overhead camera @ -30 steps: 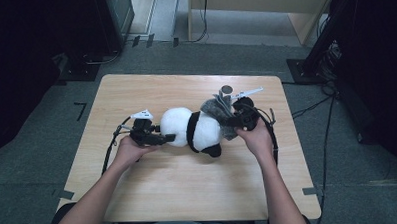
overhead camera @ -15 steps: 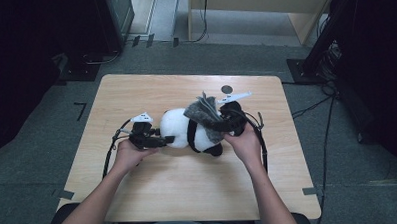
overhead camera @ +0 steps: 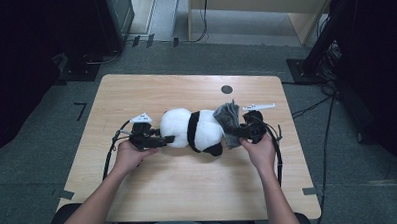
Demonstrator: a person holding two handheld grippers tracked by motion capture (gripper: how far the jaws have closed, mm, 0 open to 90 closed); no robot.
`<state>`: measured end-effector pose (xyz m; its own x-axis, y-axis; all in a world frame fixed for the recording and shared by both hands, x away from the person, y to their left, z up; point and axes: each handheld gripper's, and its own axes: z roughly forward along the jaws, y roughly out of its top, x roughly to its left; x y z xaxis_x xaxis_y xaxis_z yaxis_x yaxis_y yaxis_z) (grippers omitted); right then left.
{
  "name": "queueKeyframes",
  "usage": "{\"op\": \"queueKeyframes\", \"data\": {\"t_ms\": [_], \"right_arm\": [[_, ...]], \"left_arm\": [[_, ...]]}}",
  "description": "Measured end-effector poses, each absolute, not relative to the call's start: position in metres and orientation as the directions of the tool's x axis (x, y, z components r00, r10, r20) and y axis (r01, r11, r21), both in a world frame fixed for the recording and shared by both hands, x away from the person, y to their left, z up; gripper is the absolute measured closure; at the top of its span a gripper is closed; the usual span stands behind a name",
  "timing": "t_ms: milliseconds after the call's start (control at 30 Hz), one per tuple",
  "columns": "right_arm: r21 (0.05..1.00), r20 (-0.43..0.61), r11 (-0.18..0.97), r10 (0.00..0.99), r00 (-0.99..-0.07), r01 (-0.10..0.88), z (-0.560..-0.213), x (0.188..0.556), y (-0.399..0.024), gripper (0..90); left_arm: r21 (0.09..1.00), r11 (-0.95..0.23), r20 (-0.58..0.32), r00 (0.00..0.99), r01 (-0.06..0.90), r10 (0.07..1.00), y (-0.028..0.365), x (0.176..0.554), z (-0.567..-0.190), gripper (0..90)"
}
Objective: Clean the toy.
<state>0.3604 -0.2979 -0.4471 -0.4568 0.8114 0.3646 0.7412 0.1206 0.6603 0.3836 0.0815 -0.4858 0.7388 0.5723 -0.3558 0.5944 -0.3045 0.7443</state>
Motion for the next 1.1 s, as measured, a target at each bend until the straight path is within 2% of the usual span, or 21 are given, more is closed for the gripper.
{"op": "queueKeyframes", "data": {"t_ms": [200,333,400,600,800,933,1100], "right_arm": [[0.591,0.357,0.156,0.829,-0.43,0.791,-0.469,0.364,-0.294,68.3],[0.476,0.347,0.243,0.831,-0.434,0.845,-0.493,0.368,-0.282,68.1],[0.478,0.347,0.242,0.831,-0.435,0.844,-0.493,0.37,-0.28,68.1],[0.511,0.348,0.184,0.849,-0.398,0.84,-0.483,0.369,-0.298,68.1],[0.621,0.356,0.067,0.863,-0.358,0.781,-0.456,0.359,-0.328,68.0],[0.688,0.344,0.043,0.859,-0.378,0.725,-0.43,0.351,-0.333,67.7],[0.743,0.309,0.083,0.838,-0.45,0.664,-0.401,0.344,-0.316,67.5]], "left_arm": [[0.748,-0.304,-0.353,0.741,0.591,0.571,0.082,0.383,-0.487,40.8],[0.751,-0.307,-0.348,0.745,0.585,0.569,0.082,0.383,-0.488,39.9],[0.747,-0.301,-0.36,0.741,0.593,0.567,0.083,0.384,-0.488,39.6],[0.749,-0.299,-0.359,0.742,0.591,0.566,0.084,0.383,-0.489,39.1],[0.752,-0.3,-0.354,0.744,0.587,0.567,0.084,0.382,-0.489,38.9],[0.751,-0.304,-0.349,0.743,0.586,0.571,0.083,0.381,-0.488,38.8],[0.748,-0.305,-0.347,0.739,0.589,0.577,0.082,0.38,-0.487,38.4]]}}
